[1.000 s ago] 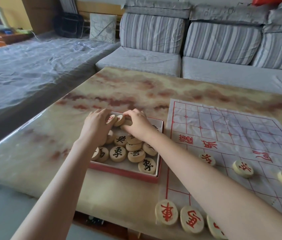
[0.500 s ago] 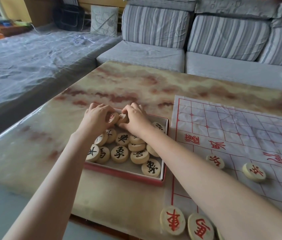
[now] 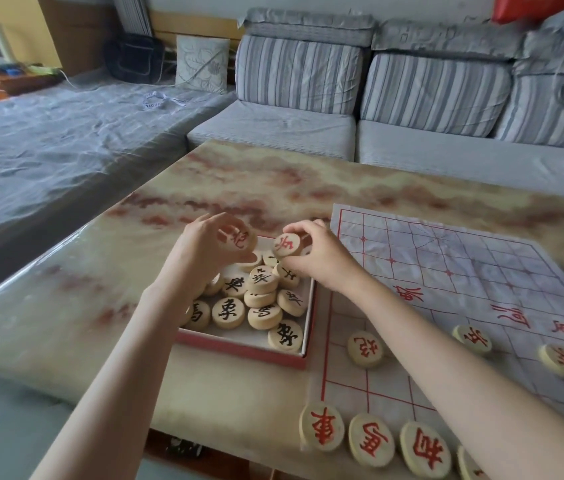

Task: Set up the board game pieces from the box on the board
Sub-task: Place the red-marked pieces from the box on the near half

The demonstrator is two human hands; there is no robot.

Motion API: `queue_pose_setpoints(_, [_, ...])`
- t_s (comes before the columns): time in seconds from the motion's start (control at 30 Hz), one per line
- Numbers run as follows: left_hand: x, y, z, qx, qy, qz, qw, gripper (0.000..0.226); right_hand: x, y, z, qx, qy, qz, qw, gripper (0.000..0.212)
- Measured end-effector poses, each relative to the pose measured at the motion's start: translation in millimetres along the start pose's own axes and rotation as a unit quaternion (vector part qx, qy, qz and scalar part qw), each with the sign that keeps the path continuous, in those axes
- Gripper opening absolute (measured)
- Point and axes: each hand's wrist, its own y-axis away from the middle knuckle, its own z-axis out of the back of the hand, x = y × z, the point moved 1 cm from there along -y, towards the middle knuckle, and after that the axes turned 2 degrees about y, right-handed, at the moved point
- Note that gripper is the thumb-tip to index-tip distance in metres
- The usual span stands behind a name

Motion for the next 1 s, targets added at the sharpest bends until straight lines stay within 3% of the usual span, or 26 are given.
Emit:
queue_pose_setpoints(0.4, [-33.5, 47.7, -37.8, 0.023, 0.122, 0.017, 0.992, 0.044, -51.2, 75.1, 38.9, 0.031, -0.007, -0.086, 0.996, 0.049])
queue_pose_setpoints(0.87, [-38.2, 62.1, -46.8, 0.044, 0.142, 0.022, 0.989, 0.046, -62.8, 70.0, 15.8, 0.054, 0.14, -0.083, 0.985, 0.054])
queue_pose_setpoints(1.0, [-42.5, 62.9, -48.6, 0.047, 0.13, 0.013, 0.99, 0.045, -64.8, 71.7, 18.2, 0.053, 0.121, -0.087, 0.987, 0.056])
